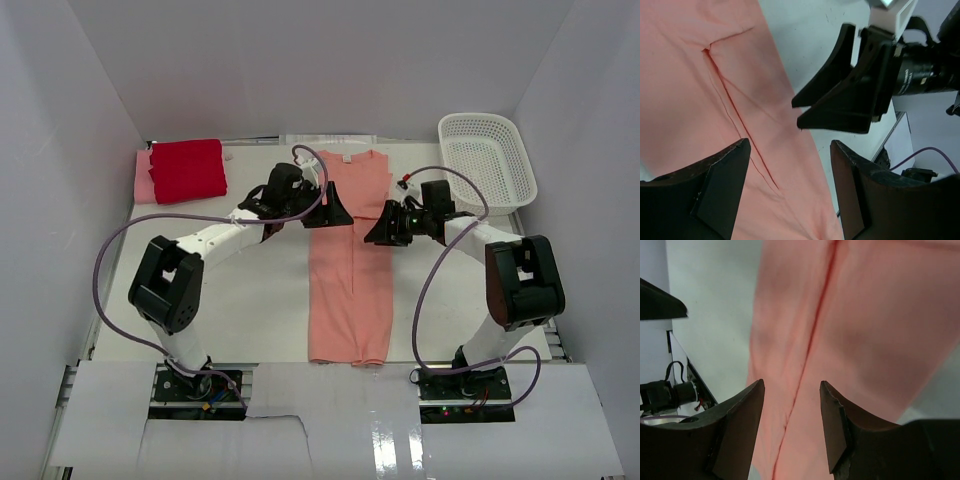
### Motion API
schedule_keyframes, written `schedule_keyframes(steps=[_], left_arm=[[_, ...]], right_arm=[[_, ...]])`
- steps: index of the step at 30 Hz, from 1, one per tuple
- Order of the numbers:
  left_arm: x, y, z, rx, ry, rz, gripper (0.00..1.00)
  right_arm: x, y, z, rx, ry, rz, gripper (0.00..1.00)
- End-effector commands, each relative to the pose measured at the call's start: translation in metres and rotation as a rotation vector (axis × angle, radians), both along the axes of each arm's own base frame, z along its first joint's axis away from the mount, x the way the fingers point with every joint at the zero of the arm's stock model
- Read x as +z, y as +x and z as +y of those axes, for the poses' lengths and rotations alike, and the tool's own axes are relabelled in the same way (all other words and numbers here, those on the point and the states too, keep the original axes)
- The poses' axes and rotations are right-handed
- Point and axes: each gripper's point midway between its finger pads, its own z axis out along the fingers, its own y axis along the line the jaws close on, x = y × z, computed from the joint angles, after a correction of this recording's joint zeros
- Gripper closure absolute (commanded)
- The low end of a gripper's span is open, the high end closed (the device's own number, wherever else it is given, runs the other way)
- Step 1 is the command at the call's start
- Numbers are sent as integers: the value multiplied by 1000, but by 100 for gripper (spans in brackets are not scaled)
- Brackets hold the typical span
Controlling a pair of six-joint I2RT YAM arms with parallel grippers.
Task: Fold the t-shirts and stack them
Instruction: Rotate the tshirt 90 degrees
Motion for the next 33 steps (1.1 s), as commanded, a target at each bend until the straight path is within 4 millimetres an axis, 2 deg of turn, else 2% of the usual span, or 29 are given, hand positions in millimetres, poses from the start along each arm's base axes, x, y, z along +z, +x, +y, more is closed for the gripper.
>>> schedule_keyframes(steps=[1,2,7,9,12,16,21,22,23,26,27,28,29,30,33], left_arm=[[18,14,-17,-72,-79,-114,25],[6,14,-20,-84,-80,-91,25],[-26,14,-23,-96,-70,-40,25],[-43,16,-23,-95,-54,-9,25],[-55,18,-23,-87,-48,8,25],[-82,26,-17,-44,-6,24,26],[-92,41,-14,-20,6,28,26],[-97,47,-10,-3,11,34,26],[-108,51,-6,8,22,48,26],[-122,70,10,45,2,90,26],[-137,72,13,57,1,131,26],[-145,80,19,69,-2,146,26],[-141,85,21,76,-8,138,27],[-146,88,22,81,-4,143,27],[-144,102,31,105,-9,128,27]], right_arm=[[-2,-5,2,29,17,-44,45],[-9,-9,1,20,16,-38,45],[-26,-17,3,40,39,4,46],[-33,-18,3,42,33,16,46],[-46,-17,3,47,25,46,46],[-63,-14,3,44,14,77,46],[-76,2,3,34,-15,90,46],[-83,4,3,33,-23,108,46],[-81,12,5,33,-22,96,46],[-91,21,6,29,-33,114,46],[-89,28,7,26,-33,102,46],[-95,29,7,25,-38,118,46],[-97,32,8,25,-40,120,46],[-94,39,9,24,-39,109,46],[-99,44,11,29,-38,124,46]])
